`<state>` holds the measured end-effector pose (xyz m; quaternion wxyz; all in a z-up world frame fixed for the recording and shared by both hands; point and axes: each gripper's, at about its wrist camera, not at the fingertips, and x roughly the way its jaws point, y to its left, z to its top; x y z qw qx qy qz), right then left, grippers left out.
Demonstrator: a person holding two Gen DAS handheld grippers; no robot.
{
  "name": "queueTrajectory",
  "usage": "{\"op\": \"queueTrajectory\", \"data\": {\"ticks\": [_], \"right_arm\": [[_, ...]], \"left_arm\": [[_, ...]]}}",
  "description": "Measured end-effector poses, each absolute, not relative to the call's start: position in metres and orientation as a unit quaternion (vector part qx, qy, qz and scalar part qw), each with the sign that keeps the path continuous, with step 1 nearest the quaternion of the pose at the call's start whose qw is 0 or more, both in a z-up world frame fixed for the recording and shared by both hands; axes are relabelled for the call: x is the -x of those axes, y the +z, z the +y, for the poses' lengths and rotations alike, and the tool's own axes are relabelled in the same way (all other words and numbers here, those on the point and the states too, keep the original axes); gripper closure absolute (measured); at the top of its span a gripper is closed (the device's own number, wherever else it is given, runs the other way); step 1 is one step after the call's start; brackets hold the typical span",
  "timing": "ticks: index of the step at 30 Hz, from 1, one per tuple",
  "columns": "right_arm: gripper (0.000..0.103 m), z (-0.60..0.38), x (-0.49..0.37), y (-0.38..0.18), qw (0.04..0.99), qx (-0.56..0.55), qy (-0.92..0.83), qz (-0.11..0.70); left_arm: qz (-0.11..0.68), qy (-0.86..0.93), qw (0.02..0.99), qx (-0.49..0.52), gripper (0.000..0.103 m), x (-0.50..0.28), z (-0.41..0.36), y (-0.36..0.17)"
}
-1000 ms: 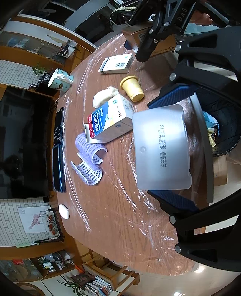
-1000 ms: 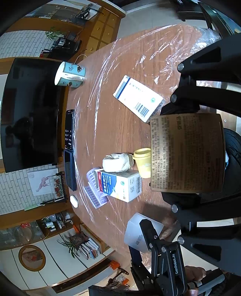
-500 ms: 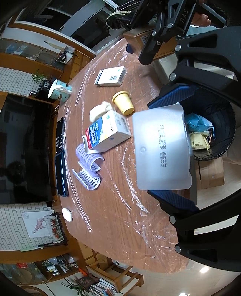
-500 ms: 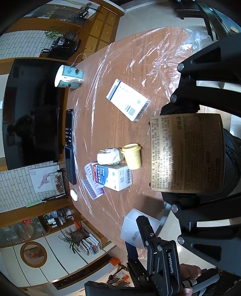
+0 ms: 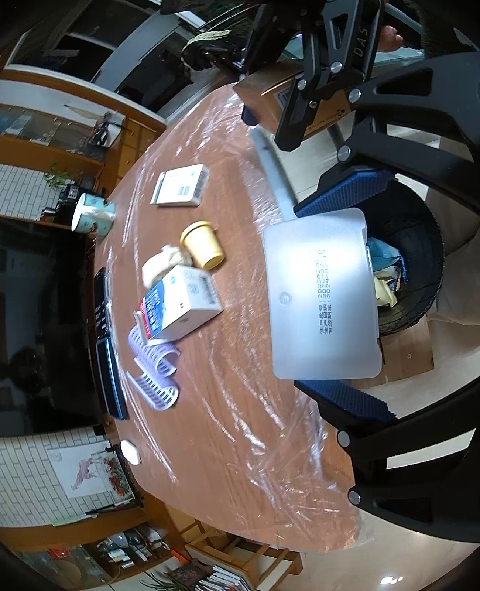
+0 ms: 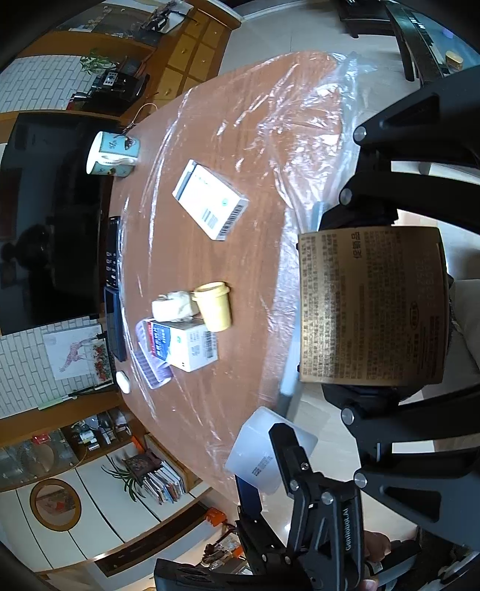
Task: Collect trash
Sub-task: 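Lift both boxes and carry them past the table edge over the black bin, then open the left gripper to drop the white box into the bin while the right holds the brown box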
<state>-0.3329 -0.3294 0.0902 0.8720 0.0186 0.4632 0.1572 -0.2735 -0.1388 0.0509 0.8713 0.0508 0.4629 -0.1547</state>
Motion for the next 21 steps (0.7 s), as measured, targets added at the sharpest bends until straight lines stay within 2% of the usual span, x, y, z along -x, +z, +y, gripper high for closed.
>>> {"op": "queueTrajectory", "data": {"ticks": [21], "right_arm": [[0.045,-0.318,0.349,0.051,0.846,0.014,0.171,0.505]], "left_arm": [[0.499,-0.176,0.844,-0.088,0.018,0.3,-0.153,0.011]]}}
